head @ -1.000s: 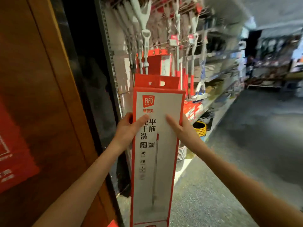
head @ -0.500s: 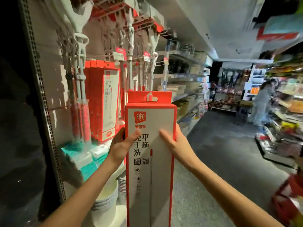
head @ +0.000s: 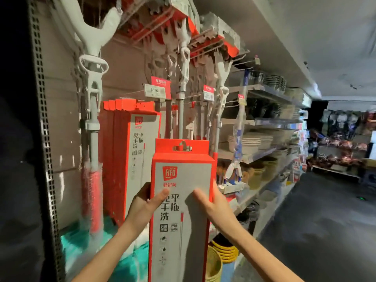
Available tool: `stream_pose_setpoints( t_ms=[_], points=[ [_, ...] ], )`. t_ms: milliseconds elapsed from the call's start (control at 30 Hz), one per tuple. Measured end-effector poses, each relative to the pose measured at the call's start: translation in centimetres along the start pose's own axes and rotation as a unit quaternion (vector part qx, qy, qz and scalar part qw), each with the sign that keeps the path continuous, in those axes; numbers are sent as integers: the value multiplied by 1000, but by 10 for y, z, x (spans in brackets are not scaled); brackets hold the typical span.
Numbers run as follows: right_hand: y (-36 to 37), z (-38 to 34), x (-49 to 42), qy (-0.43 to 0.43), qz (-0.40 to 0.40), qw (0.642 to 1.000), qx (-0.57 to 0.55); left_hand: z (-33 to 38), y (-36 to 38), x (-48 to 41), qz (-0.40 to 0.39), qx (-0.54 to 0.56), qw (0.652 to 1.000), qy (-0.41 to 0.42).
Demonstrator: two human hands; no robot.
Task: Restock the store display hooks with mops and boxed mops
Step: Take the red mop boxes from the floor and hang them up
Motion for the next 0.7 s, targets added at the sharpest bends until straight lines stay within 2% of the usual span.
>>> stream_pose_setpoints(
  t_ms=[200,367,533,700],
  points=[
    [25,28,-115,-38,-46,998,-25,-15,-17,-79,59,-56,996,30],
    [59,47,-196,-81,-116,986,-85,-22,-37,-125,128,-143,981,38],
    [72,28,-258,-135,-174,970,-104,2,-45,-162,201,-205,953,97],
    [79,1,-302,-180,-195,955,-136,25,-52,-189,237,-228,938,112]
  ],
)
Point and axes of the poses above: each hand's wrist, its own x-axis away from the middle knuckle, its own y-axis out of the palm, z = x × y, the point moved 8 cm from there along -x, towards the middle knuckle, and after that the axes turned 3 degrees about y, right-handed, at the moved point
